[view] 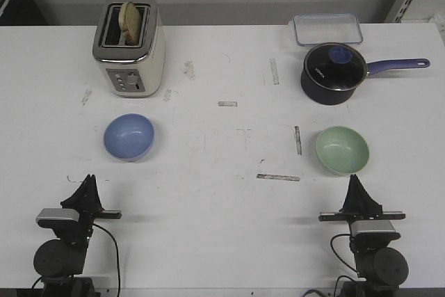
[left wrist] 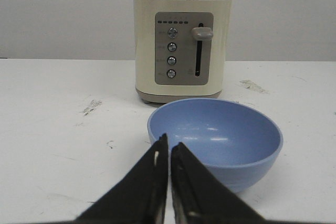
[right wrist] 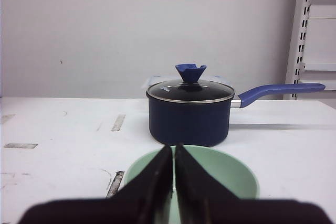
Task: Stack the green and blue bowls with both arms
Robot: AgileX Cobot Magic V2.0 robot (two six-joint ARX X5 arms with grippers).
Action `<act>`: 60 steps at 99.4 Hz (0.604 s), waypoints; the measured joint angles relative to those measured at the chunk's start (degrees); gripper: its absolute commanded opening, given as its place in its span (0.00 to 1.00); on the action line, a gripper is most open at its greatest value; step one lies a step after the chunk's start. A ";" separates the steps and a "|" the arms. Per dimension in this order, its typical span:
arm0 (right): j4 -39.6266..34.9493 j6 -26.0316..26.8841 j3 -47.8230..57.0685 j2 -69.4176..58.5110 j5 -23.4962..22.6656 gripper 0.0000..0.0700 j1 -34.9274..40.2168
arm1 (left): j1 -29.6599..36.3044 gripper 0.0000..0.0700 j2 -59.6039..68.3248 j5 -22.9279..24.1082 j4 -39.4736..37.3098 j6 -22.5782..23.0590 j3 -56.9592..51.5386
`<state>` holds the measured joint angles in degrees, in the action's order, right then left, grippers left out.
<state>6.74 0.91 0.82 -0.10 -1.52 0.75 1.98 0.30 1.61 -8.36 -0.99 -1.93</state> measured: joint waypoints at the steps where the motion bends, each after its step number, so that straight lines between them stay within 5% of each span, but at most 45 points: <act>1: 0.00 0.00 0.00 0.00 0.00 0.00 0.00 | 0.00 0.00 0.00 0.00 0.00 0.00 0.00; 60: 0.63 0.11 0.96 0.00 0.02 0.00 0.00 | 0.00 0.00 0.00 0.00 0.00 0.00 0.00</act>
<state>7.38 1.02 1.78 -0.10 -1.50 0.75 1.98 0.30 1.61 -8.36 -0.99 -1.93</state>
